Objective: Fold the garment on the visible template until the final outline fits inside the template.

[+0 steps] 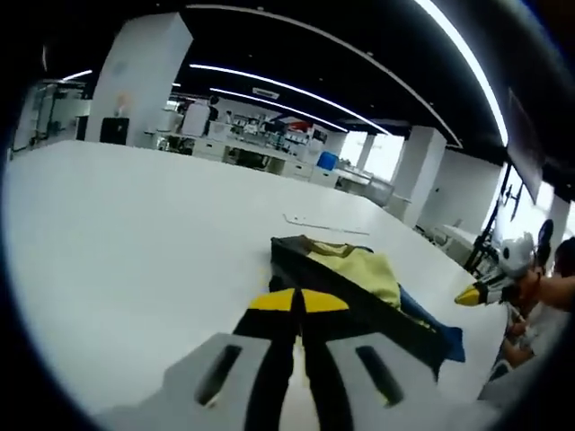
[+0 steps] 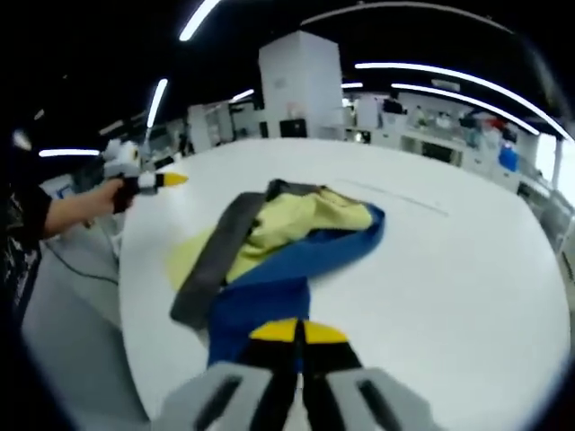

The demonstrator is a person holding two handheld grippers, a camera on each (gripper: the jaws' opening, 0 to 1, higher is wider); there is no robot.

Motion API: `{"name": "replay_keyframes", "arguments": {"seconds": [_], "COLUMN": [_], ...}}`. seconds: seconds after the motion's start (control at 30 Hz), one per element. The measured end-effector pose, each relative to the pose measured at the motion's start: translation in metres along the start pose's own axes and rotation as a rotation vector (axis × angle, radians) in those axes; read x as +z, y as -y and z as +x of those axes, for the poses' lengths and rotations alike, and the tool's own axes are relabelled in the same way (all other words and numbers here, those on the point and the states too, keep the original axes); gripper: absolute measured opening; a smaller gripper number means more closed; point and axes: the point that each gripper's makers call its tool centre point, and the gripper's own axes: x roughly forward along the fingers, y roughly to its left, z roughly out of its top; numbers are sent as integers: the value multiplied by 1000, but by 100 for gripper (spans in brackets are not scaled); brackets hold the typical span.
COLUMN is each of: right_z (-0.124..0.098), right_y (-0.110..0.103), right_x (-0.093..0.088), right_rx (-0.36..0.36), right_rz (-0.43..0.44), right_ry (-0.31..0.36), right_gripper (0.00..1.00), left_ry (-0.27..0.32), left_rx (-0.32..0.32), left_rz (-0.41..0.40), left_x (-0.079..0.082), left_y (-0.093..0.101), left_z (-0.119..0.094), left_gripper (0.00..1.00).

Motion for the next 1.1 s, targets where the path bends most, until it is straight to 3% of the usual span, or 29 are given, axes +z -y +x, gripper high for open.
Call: {"name": "replay_keyframes", "arguments": {"seconds": [0.2, 0.37, 0.6, 0.83, 1.1], "right_z": [4, 6, 7, 7, 4], "right_y": [-17, -30, -43, -52, -57], "right_x": [-7, -16, -31, -46, -56], "right_rx": [49, 88, 136, 179, 193], "right_rz": [-32, -62, -104, -130, -161], "right_ry": [-24, -57, -106, -149, -183], "right_gripper": [10, 27, 48, 59, 62], "left_ry": [-71, -118, -190, -246, -313], "left_rx": [-90, -172, -274, -342, -411], "left_rz": [94, 171, 255, 265, 305], "left_x": [-19, -35, -57, -78, -102], "left_y": [30, 57, 85, 107, 127], "left_z": [2, 2, 0, -1, 0], "left_gripper": [0, 0, 13, 27, 32]}}
